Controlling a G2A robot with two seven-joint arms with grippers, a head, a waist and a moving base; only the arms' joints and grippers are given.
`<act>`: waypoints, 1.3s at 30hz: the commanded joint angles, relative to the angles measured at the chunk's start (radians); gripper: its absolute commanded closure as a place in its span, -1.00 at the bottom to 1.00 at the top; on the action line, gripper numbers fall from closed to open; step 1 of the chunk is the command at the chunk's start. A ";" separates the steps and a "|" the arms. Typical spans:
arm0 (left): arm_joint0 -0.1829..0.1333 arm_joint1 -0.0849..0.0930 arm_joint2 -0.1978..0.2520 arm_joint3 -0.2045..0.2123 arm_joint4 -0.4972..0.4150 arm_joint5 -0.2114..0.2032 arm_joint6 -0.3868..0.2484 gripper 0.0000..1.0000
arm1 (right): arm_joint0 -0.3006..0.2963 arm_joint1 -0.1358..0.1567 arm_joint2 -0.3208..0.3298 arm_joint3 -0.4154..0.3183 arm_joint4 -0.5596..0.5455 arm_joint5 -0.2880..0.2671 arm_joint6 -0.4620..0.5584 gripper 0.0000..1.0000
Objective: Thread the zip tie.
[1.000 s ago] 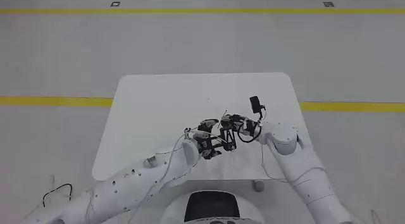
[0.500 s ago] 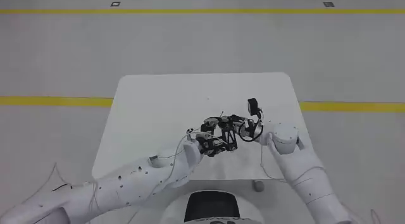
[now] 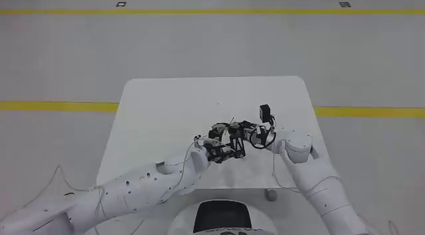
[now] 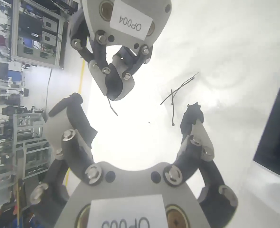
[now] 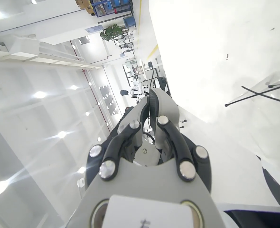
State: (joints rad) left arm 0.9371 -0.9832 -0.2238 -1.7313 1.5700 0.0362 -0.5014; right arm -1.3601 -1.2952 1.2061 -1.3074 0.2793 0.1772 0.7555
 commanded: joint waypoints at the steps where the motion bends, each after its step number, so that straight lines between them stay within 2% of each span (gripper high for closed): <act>1: -0.004 0.000 0.006 0.001 0.000 0.006 0.002 -1.00 | 0.000 0.000 0.000 0.000 -0.001 -0.001 0.000 1.00; 5: -0.003 0.000 0.002 0.010 0.000 0.009 0.008 -1.00 | -0.004 0.000 -0.002 -0.002 0.000 -0.003 -0.012 1.00; 9: -0.024 0.006 0.013 0.017 0.000 0.010 0.040 -1.00 | -0.007 0.001 -0.008 -0.009 0.003 0.014 -0.032 1.00; 14: -0.049 0.017 0.040 0.017 0.000 0.025 0.046 -1.00 | -0.006 0.003 -0.012 -0.009 0.008 0.018 -0.034 1.00; 17: -0.059 0.023 0.054 0.014 0.000 0.032 0.045 -0.78 | -0.004 0.005 -0.012 -0.008 0.009 0.019 -0.036 1.00; 20: -0.063 0.027 0.054 0.014 0.000 0.027 0.043 -0.26 | -0.002 0.007 -0.013 -0.009 0.008 0.031 -0.043 1.00; 21: -0.064 0.028 0.054 0.013 0.000 0.025 0.042 0.02 | -0.001 0.008 -0.014 -0.010 0.008 0.034 -0.044 1.00; 22: -0.065 0.029 0.054 0.012 0.000 0.024 0.040 0.08 | -0.001 0.008 -0.014 -0.010 0.008 0.035 -0.045 1.00; 36: -0.072 0.035 0.054 0.004 0.000 -0.003 0.053 0.30 | 0.008 0.013 -0.028 0.002 0.022 0.029 -0.044 1.00; 39: -0.073 0.034 0.054 0.004 0.000 -0.004 0.061 0.42 | 0.009 0.014 -0.031 0.006 0.025 0.025 -0.044 1.00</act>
State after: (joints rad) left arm 0.8640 -0.9488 -0.1700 -1.7274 1.5700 0.0325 -0.4417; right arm -1.3511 -1.2812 1.1757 -1.3022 0.3035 0.2035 0.7114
